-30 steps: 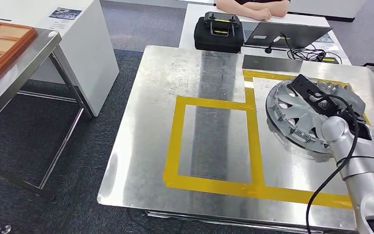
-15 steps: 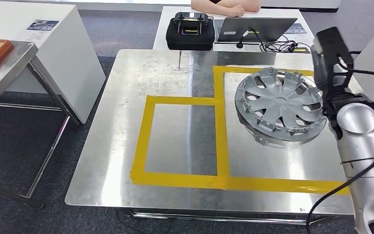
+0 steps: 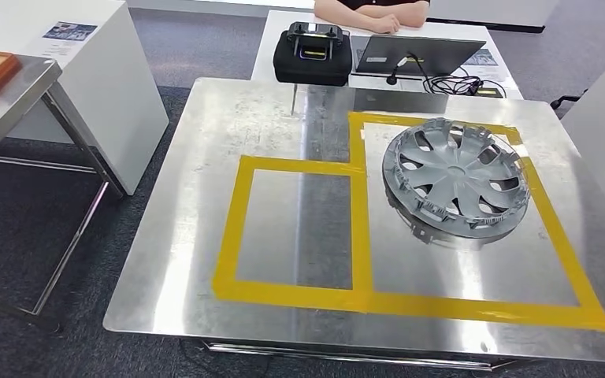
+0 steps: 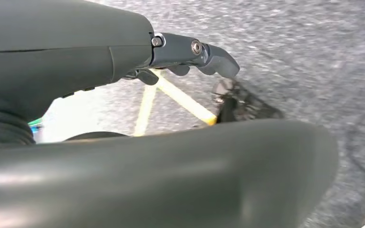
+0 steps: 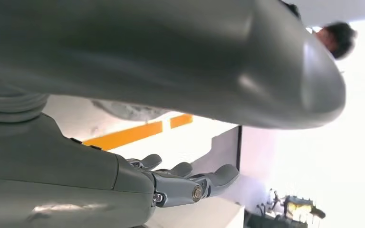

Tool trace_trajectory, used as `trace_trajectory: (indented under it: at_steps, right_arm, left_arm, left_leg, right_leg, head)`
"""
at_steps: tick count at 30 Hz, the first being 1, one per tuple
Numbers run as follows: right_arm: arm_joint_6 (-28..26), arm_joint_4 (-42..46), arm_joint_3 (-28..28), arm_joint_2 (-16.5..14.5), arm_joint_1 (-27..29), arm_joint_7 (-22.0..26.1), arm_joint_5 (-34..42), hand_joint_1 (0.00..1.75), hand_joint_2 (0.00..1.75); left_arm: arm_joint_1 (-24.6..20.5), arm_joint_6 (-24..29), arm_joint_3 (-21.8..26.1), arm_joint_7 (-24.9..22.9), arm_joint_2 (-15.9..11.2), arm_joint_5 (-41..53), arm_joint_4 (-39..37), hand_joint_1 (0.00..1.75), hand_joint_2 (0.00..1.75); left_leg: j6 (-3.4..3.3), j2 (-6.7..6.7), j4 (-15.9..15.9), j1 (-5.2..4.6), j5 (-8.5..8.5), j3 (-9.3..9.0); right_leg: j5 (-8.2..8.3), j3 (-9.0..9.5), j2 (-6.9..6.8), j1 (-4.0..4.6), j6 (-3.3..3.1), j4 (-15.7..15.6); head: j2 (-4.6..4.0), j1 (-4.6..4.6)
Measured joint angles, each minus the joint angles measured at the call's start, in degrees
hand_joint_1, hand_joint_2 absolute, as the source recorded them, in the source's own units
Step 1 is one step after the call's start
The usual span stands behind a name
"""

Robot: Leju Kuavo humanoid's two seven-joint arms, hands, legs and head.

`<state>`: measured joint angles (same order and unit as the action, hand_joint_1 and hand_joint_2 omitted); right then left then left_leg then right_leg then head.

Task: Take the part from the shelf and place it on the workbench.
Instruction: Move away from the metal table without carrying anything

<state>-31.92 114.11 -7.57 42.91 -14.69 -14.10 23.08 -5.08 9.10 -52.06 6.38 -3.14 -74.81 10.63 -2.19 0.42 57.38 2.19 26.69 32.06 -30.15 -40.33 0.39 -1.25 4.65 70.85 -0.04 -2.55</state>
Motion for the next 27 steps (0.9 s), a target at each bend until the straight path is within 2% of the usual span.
trace_trajectory:
  at_steps: [2, 3, 4, 7, 9, 10, 12, 13, 14, 15, 17, 18, 19, 22, 24, 25, 27]
  right_arm:
    - [0.0, 1.8, 5.6, 0.2, 5.3, 2.6, 3.5, 0.0, 0.0]
    - [0.5, 2.2, 8.6, 0.1, 8.3, 3.9, 5.0, 0.0, 0.0]
    - [1.3, 2.2, 11.9, -0.1, 11.4, 5.1, 6.1, 0.0, 0.0]
    - [4.8, 1.2, 21.6, -1.6, 18.9, 7.7, 6.7, 0.0, 0.0]
    - [7.3, -0.9, 27.1, -3.4, 21.7, 8.6, 5.2, 0.0, 0.0]
    - [8.6, -2.6, 29.4, -4.6, 22.7, 9.2, 4.2, 0.0, 0.0]
    - [10.4, -7.6, 33.3, -7.2, 23.8, 11.1, 2.1, 0.0, 0.0]
    - [10.7, -11.2, 35.1, -8.8, 23.9, 12.8, 1.2, 0.0, 0.0]
    - [10.9, -15.7, 36.8, -10.4, 23.5, 14.9, 0.2, 0.0, 0.0]
    - [10.9, -21.3, 38.6, -11.9, 22.6, 17.4, -0.4, 0.0, 0.0]
    - [10.2, -33.1, 41.0, -14.5, 19.8, 22.1, -1.1, 0.0, 0.0]
    - [9.2, -40.0, 41.7, -15.7, 18.0, 23.6, -1.4, 0.0, 0.0]
    - [7.9, -46.7, 42.0, -16.9, 16.4, 23.9, -1.8, 0.0, 0.0]
    - [3.7, -66.0, 42.3, -21.4, 12.5, 18.1, -3.0, 0.0, 0.0]
    - [1.5, -74.0, 42.1, -25.3, 11.7, 12.8, -3.3, 0.0, 0.0]
    - [0.8, -77.1, 42.1, -27.6, 11.2, 10.7, -3.4, 0.0, 0.0]
    - [-0.1, -82.6, 42.0, -32.0, 10.4, 7.1, -3.8, 0.0, 0.0]
  left_arm:
    - [-0.1, -0.6, 0.0, 2.4, -0.1, -0.4, 0.0, 0.0, 0.0]
    - [-0.1, -0.8, 0.0, 3.4, -0.2, -0.6, 0.0, 0.0, 0.0]
    - [-0.2, -1.0, 0.0, 4.2, -0.3, -0.9, 0.0, 0.0, 0.0]
    - [-0.1, -0.6, 0.0, 5.4, -0.3, -1.6, 0.0, 0.0, 0.0]
    - [-0.1, 0.5, 0.1, 5.4, -0.3, -2.1, 0.0, 0.0, 0.0]
    - [-0.1, 1.2, 0.1, 5.1, -0.2, -2.4, 0.0, 0.0, 0.0]
    - [-0.1, 2.6, 0.3, 3.8, -0.1, -3.1, 0.0, 0.0, 0.0]
    - [-0.1, 3.3, 0.4, 2.8, -0.1, -3.3, 0.0, 0.0, 0.0]
    - [-0.1, 4.0, 0.4, 1.9, 0.0, -3.5, 0.0, 0.0, 0.0]
    - [-0.1, 4.8, 0.5, 0.9, 0.1, -3.7, 0.0, 0.0, 0.0]
    - [0.0, 6.1, 0.6, -0.6, 0.3, -3.8, 0.0, 0.0, 0.0]
    - [-0.1, 6.6, 0.6, -1.2, 0.5, -3.8, 0.0, 0.0, 0.0]
    - [-0.3, 7.0, 0.7, -1.5, 0.7, -3.7, 0.1, 0.0, 0.0]
    - [-0.8, 7.3, 0.8, -1.1, 1.8, -2.6, 0.2, 0.0, 0.0]
    - [-0.9, 6.9, 0.8, -0.1, 2.4, -1.7, 0.4, 0.0, 0.0]
    - [-0.9, 6.7, 0.8, 0.5, 2.6, -1.3, 0.4, 0.0, 0.0]
    - [-1.0, 6.1, 0.6, 1.4, 3.0, -0.5, 0.4, 0.0, 0.0]
  left_leg:
    - [0.83, 0.08, 0.1, 0.35, 0.21, -0.17]
    - [1.35, -0.01, 0.0, 0.43, 0.31, -0.29]
    - [1.9, -0.12, -0.1, 0.46, 0.37, -0.41]
    - [3.33, -0.27, -0.5, 0.62, 0.55, -0.73]
    - [3.49, -0.22, 1.5, 0.56, 2.09, 0.18]
    - [3.26, -0.2, 4.3, 0.37, 3.67, 1.49]
    - [2.69, -0.24, 11.8, -0.25, 6.99, 5.04]
    - [2.41, -0.25, 14.6, -0.6, 7.69, 6.52]
    - [2.04, -0.26, 15.5, -0.94, 7.37, 7.13]
    - [1.52, -0.29, 14.2, -1.31, 5.99, 6.63]
    - [0.14, -0.47, 7.1, -2.16, 2.18, 3.37]
    - [-0.31, -0.43, 3.5, -2.38, 1.04, 1.45]
    - [-0.54, -0.38, 1.2, -2.54, 0.54, 0.19]
    - [-0.58, -0.1, -0.7, -2.38, 0.42, -0.99]
    - [-0.76, 0.04, -1.6, -2.02, -0.05, -1.5]
    - [-0.8, 0.16, -1.9, -1.81, -0.26, -1.68]
    - [-0.8, 0.41, -2.1, -1.69, -0.32, -1.67]
  right_leg:
    - [3.54, 4.3, -0.55, -0.81, 1.05, -8.6]
    - [4.48, 6.14, -0.64, -0.87, 1.03, -12.1]
    - [4.72, 7.21, -0.69, -0.77, 0.69, -14.2]
    - [4.4, 8.0, -0.53, -0.4, -1.42, -14.7]
    - [4.67, 8.57, -0.51, -0.41, -2.61, -14.9]
    - [4.79, 8.63, -0.49, -0.35, -3.11, -15.0]
    - [4.72, 8.62, -0.44, 0.18, -3.75, -15.0]
    - [4.64, 8.62, -0.42, 0.5, -3.96, -14.9]
    - [4.55, 8.65, -0.37, 0.83, -4.12, -14.9]
    - [4.47, 8.72, -0.25, 1.15, -4.26, -14.9]
    - [4.36, 8.87, 0.1, 1.66, -4.39, -14.8]
    - [4.25, 8.82, 0.31, 1.94, -4.37, -14.7]
    - [4.23, 8.74, 0.45, 2.12, -4.28, -14.6]
    - [4.39, 8.63, 0.68, 2.31, -3.75, -14.7]
    - [3.54, 7.98, 0.53, 2.08, -3.14, -13.5]
    - [2.31, 6.95, 0.42, 1.85, -2.72, -11.5]
    - [-1.17, 3.56, 0.24, 1.07, -1.75, -4.4]
  head:
    - [0.0, -0.34]
    - [0.0, -0.54]
    - [0.0, -0.69]
    - [0.0, -0.65]
    - [0.0, 0.02]
    - [0.0, 0.55]
    - [0.0, 1.6]
    - [0.0, 1.94]
    - [0.0, 2.15]
    - [0.0, 2.3]
    - [0.0, 2.52]
    - [0.0, 2.56]
    - [0.0, 2.44]
    - [0.0, 2.0]
    - [0.0, 1.83]
    - [0.0, 1.59]
    - [0.0, 1.01]
